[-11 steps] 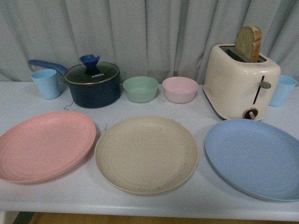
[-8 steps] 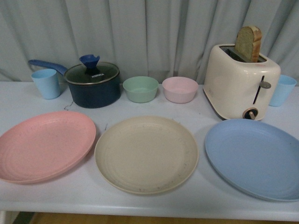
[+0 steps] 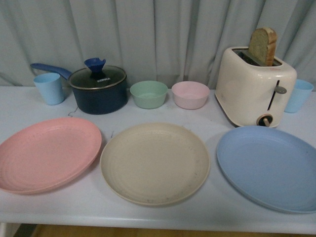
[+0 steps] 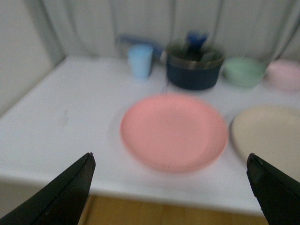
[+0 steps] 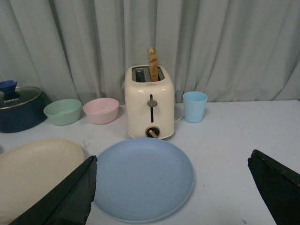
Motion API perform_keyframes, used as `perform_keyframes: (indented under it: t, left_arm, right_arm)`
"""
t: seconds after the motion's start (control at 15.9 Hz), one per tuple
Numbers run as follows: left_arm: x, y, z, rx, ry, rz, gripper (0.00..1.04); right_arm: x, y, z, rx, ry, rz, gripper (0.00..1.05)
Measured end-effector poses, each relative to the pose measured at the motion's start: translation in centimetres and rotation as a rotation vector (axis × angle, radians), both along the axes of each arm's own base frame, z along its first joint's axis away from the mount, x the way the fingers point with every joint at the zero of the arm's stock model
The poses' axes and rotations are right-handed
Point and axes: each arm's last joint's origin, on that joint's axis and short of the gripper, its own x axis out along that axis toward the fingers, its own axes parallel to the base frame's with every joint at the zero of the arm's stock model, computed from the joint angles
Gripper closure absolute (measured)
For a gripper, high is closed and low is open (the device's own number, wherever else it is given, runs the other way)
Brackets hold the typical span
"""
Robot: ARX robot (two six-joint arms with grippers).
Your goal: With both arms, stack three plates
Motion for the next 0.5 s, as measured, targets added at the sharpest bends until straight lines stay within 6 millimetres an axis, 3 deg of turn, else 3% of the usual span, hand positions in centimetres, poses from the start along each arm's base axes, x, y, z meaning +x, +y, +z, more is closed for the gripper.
perform_keyframes:
  t: [0.13,0.5]
  left_arm:
    - [2.4,1.6,0.7,-0.036,0.115,0.093,0.07]
    - [12.4,4.7,1.9,-0.081,0.352,-0.048,0.07]
  right_arm:
    - [0.0,0.0,0.0,0.0,0.0,0.002,0.06]
    - [0.0,0.0,0.0,0.0,0.0,0.002,0.06]
